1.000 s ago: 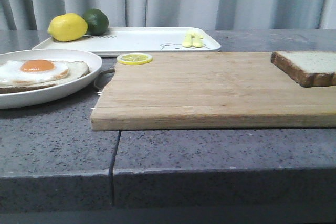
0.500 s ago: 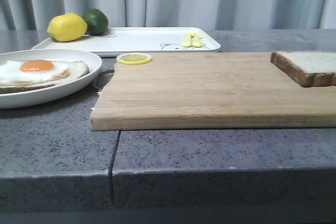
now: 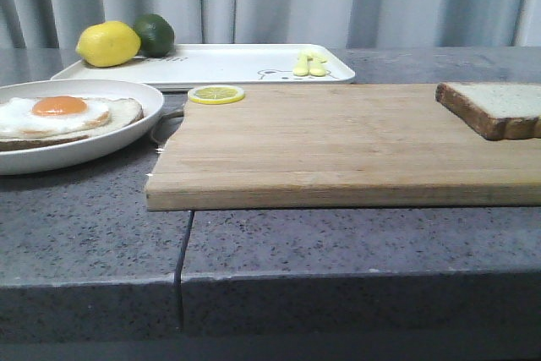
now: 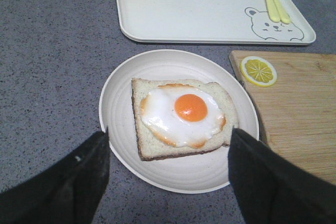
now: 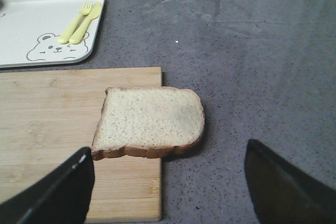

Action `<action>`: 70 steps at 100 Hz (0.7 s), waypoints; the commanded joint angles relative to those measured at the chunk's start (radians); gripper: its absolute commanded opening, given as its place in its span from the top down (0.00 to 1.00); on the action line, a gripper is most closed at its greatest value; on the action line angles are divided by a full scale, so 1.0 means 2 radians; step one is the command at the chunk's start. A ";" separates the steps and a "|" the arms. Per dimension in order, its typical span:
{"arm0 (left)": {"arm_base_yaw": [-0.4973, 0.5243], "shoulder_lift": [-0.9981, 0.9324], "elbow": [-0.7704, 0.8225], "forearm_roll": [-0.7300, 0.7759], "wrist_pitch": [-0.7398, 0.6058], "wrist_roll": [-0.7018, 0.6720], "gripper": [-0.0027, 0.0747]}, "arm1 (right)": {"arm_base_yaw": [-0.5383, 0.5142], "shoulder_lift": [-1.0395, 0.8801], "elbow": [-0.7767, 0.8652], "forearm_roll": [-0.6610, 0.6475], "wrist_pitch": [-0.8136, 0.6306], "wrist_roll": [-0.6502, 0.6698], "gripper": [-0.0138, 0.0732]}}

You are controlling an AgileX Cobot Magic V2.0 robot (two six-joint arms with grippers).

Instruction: Place bread and move sandwich to tray

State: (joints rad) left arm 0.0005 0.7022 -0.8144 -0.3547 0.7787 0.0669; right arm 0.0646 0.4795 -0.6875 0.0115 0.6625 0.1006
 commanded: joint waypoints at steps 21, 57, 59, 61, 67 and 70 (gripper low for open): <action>0.000 0.002 -0.018 -0.013 -0.027 -0.001 0.37 | -0.002 0.007 -0.017 -0.001 -0.036 0.000 0.16; 0.000 0.002 -0.018 -0.013 -0.027 -0.001 0.37 | -0.002 0.007 -0.017 0.002 -0.037 0.000 0.16; 0.000 0.002 -0.018 -0.013 -0.027 -0.001 0.37 | -0.002 0.007 -0.017 0.002 -0.037 0.000 0.16; 0.000 0.002 -0.018 -0.013 -0.027 -0.001 0.37 | -0.002 0.007 -0.017 0.001 -0.037 0.000 0.16; 0.000 0.002 -0.018 -0.013 -0.027 -0.001 0.37 | -0.002 0.009 -0.017 -0.002 -0.038 0.000 0.16; 0.000 0.002 -0.018 -0.013 -0.027 -0.001 0.37 | -0.002 0.011 -0.017 -0.002 -0.037 0.000 0.16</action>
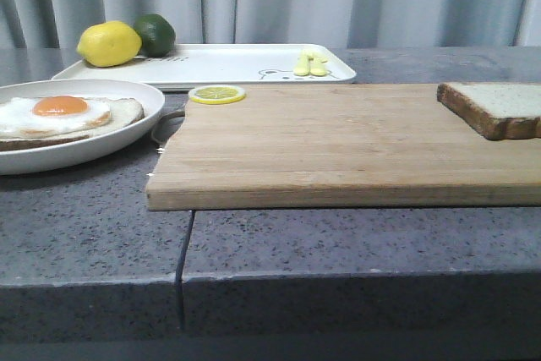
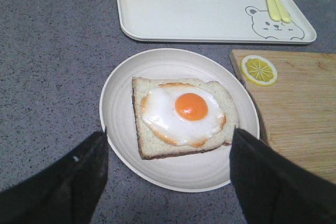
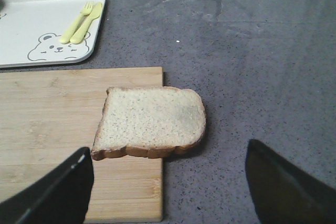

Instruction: Place bread and move sandwich to tray

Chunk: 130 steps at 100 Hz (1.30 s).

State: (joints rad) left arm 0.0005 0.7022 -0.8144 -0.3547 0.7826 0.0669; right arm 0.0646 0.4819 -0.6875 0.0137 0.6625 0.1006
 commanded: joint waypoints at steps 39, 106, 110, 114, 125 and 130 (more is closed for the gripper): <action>0.000 0.002 -0.018 -0.013 -0.029 -0.001 0.37 | -0.084 0.108 -0.017 0.211 -0.049 -0.169 0.16; 0.000 0.002 -0.018 -0.013 -0.029 -0.001 0.37 | -0.280 0.258 0.029 0.627 -0.015 -0.461 0.16; 0.000 0.002 -0.018 -0.013 -0.029 -0.001 0.37 | -0.280 0.266 0.031 0.628 -0.016 -0.465 0.16; 0.000 0.002 -0.018 -0.013 -0.029 -0.001 0.37 | -0.280 0.275 0.032 0.629 -0.016 -0.466 0.16; 0.000 0.002 -0.018 -0.013 -0.029 -0.001 0.37 | -0.280 0.294 0.033 0.639 -0.020 -0.472 0.16; 0.000 0.002 -0.018 -0.013 -0.029 -0.001 0.37 | -0.280 0.302 0.033 0.648 -0.023 -0.476 0.16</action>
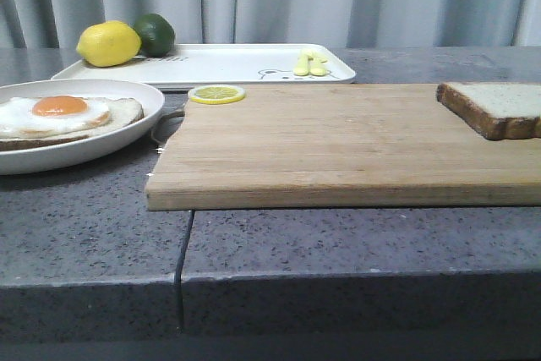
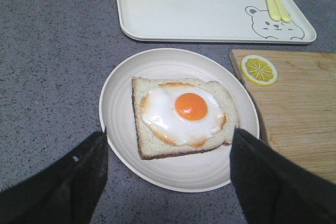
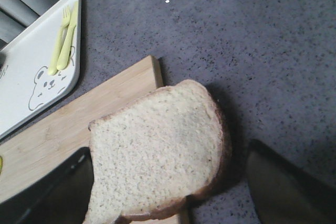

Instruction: Place bread and move sandwich to tray

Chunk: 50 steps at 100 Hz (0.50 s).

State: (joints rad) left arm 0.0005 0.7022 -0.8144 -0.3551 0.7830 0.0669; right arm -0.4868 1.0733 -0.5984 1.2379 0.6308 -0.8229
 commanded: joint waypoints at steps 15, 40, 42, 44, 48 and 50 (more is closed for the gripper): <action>0.000 0.002 -0.018 -0.013 -0.029 -0.001 0.37 | -0.004 0.030 -0.012 0.059 -0.007 -0.032 0.16; 0.000 0.002 -0.018 -0.013 -0.029 -0.001 0.37 | -0.004 0.071 -0.012 0.067 -0.005 -0.043 0.16; 0.000 0.002 -0.018 -0.013 -0.029 -0.001 0.37 | -0.004 0.072 -0.012 0.068 -0.005 -0.044 0.16; 0.000 0.002 -0.018 -0.013 -0.029 -0.001 0.37 | -0.004 0.075 -0.012 0.069 -0.005 -0.046 0.16; 0.000 0.002 -0.018 -0.013 -0.029 -0.001 0.37 | -0.004 0.080 -0.012 0.074 -0.004 -0.049 0.16; 0.000 0.002 -0.018 -0.013 -0.029 -0.001 0.37 | -0.004 0.082 -0.012 0.077 -0.004 -0.050 0.16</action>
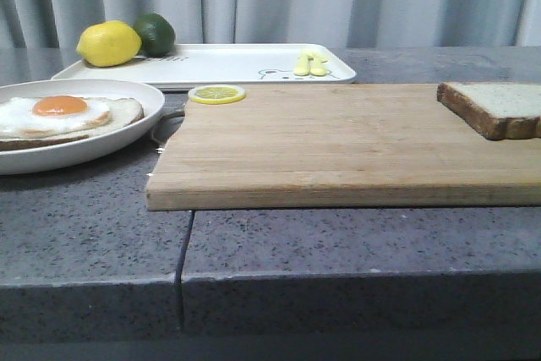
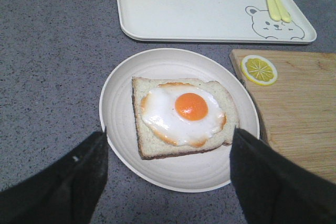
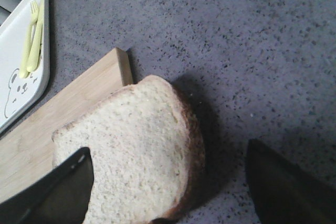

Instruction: Place bread and move sandwich to tray

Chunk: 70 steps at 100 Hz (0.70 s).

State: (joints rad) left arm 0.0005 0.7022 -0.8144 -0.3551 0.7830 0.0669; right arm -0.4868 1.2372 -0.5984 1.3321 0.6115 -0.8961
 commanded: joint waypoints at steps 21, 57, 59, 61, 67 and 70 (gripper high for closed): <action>0.000 0.002 -0.018 -0.013 -0.029 -0.001 0.37 | -0.004 0.023 -0.012 0.038 0.013 -0.022 0.16; 0.000 0.002 -0.018 -0.013 -0.029 -0.001 0.37 | -0.004 0.033 -0.012 0.038 0.024 -0.030 0.16; 0.000 0.002 -0.018 -0.013 -0.029 -0.001 0.37 | -0.004 0.033 -0.012 0.038 0.024 -0.030 0.16; 0.000 0.002 -0.018 -0.013 -0.029 -0.001 0.37 | -0.004 0.033 -0.012 0.039 0.024 -0.030 0.16; 0.000 0.002 -0.018 -0.013 -0.029 -0.001 0.37 | -0.004 0.034 -0.012 0.044 0.024 -0.030 0.16; 0.000 0.002 -0.018 -0.013 -0.029 -0.001 0.37 | -0.004 0.034 -0.012 0.050 0.026 -0.030 0.16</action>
State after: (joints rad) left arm 0.0005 0.7022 -0.8144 -0.3551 0.7830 0.0669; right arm -0.4868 1.3227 -0.5984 1.3737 0.6322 -0.9373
